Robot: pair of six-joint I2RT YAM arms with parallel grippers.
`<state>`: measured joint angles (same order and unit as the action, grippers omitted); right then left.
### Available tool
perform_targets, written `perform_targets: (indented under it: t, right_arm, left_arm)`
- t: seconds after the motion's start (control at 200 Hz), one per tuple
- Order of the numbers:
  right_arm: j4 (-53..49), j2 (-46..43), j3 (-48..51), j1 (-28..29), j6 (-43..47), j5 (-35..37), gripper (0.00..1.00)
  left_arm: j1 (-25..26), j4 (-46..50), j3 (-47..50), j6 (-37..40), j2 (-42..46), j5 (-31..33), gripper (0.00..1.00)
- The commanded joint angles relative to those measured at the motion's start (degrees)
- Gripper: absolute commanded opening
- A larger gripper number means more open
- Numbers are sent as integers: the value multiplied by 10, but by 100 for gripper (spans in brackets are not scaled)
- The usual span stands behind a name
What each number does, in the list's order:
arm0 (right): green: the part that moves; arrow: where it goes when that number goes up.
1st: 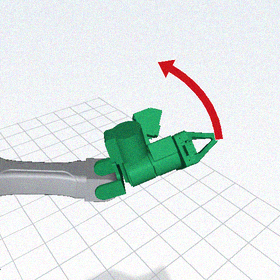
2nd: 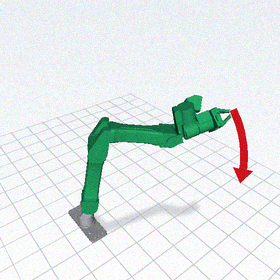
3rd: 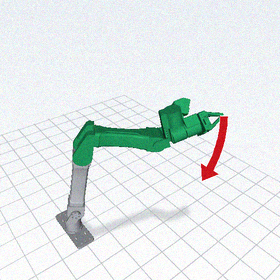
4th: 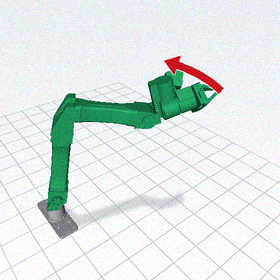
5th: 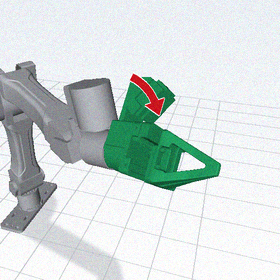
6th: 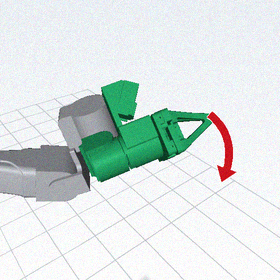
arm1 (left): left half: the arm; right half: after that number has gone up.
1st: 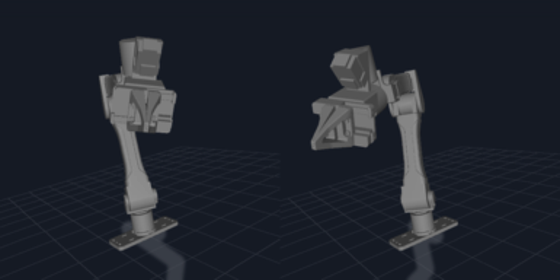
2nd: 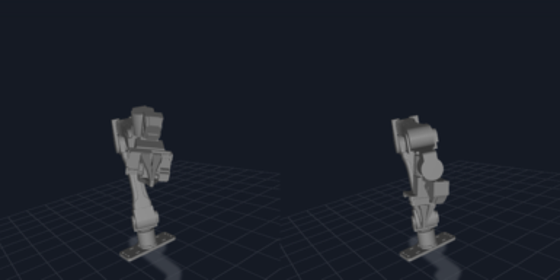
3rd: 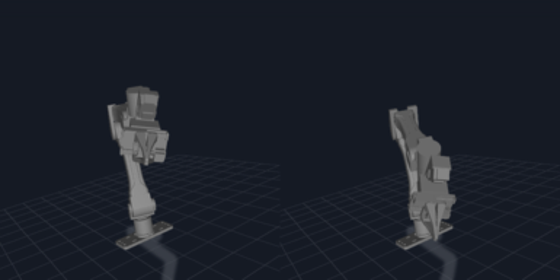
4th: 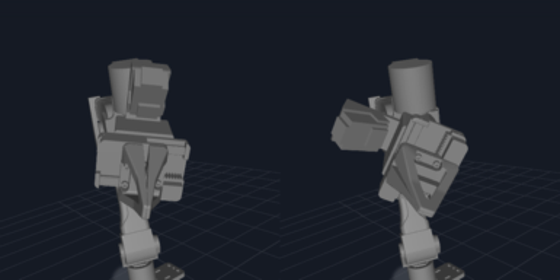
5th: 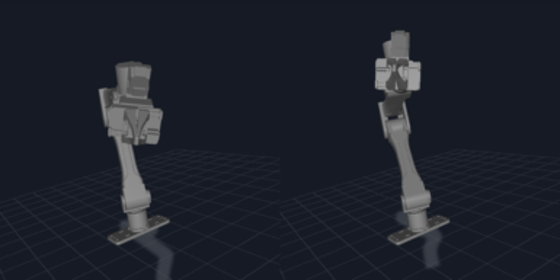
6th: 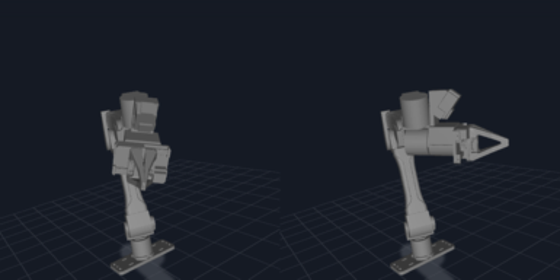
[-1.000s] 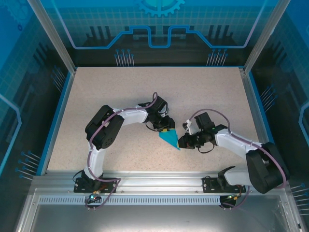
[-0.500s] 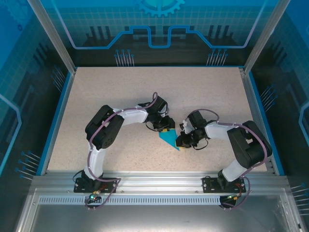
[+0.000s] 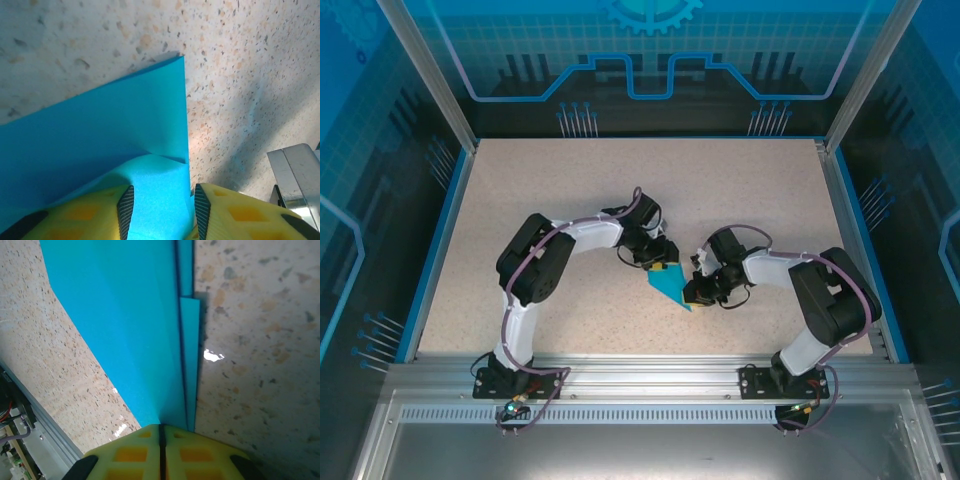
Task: Fold a paper plane with a square sheet of paper (fold left side to right side)
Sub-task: Fourth fold the wing at the center of the table.
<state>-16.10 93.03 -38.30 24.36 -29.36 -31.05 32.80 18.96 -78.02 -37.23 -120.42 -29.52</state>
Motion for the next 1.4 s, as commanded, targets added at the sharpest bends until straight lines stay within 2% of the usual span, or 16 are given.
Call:
perform_targets:
  t: [0.0,0.375,0.54,0.715,0.83,0.94,1.056,1.246,1.396]
  right_arm:
    - [-69,33,27,14,4,62,8]
    - [-69,33,26,14,5,58,8]
    - [-69,31,25,14,5,59,8]
    - [-71,29,19,14,4,64,8]
    - [-73,29,15,14,3,71,8]
    - [-73,31,13,14,2,72,8]
    - [-74,32,12,14,1,74,8]
    - [-74,34,14,14,1,79,8]
    - [-73,37,12,14,1,78,8]
  left_arm:
    - [-56,26,-15,41,-37,71,44]
    - [-119,6,-48,82,-65,10,48]
    - [-138,30,-74,95,-55,5,48]
    - [-141,51,-68,117,21,8,51]
    - [-139,32,-12,109,100,8,51]
    - [-118,1,51,97,165,-6,51]
    - [-72,-24,89,84,185,-29,51]
    - [-21,-61,85,61,143,-47,51]
    - [-12,-73,46,54,82,-63,50]
